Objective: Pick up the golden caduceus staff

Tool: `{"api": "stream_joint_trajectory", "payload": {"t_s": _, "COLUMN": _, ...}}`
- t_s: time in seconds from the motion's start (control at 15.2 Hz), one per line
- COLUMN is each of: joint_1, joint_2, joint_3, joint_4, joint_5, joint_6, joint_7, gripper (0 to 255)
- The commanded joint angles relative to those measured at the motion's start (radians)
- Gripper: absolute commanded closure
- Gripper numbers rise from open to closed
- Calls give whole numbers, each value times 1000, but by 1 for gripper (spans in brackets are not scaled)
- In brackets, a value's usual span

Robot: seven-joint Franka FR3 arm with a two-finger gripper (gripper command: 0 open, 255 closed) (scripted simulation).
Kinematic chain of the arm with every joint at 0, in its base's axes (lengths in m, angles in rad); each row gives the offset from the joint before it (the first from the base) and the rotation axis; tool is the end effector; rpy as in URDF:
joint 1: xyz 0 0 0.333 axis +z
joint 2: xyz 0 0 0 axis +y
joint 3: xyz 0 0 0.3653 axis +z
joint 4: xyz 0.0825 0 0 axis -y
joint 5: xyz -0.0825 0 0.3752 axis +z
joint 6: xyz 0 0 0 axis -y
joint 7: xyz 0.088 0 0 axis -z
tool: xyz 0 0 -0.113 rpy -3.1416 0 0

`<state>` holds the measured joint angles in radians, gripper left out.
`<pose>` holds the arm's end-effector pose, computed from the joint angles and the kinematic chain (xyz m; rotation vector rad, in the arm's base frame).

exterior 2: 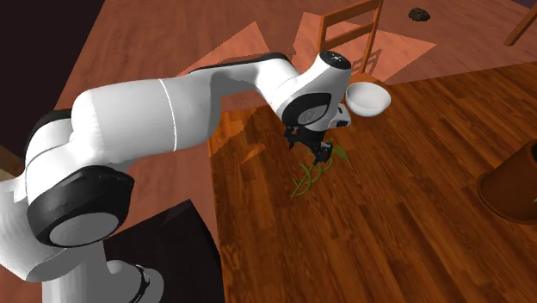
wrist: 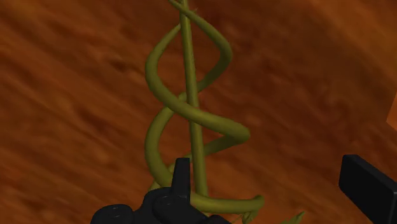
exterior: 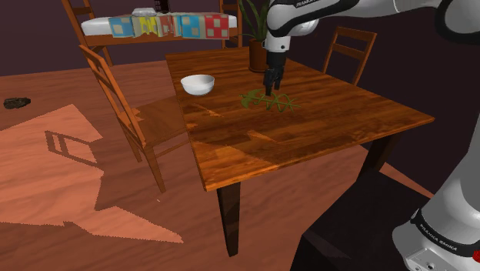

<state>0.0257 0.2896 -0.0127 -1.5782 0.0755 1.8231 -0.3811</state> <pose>0.6491 0.0160 0.5120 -3.0117 -0.5699 0.0479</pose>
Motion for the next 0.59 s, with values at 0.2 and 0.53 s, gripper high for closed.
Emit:
{"api": "stream_joint_trajectory", "payload": {"t_s": 0.2, "joint_1": 2, "joint_2": 193, "joint_3": 15, "joint_4": 249, "joint_5": 4, "joint_6": -46, "joint_7": -46, "gripper": 0}}
{"api": "stream_joint_trajectory", "payload": {"t_s": 0.53, "joint_1": 2, "joint_2": 199, "joint_3": 15, "joint_4": 192, "joint_5": 5, "joint_6": 18, "joint_7": -51, "gripper": 0}}
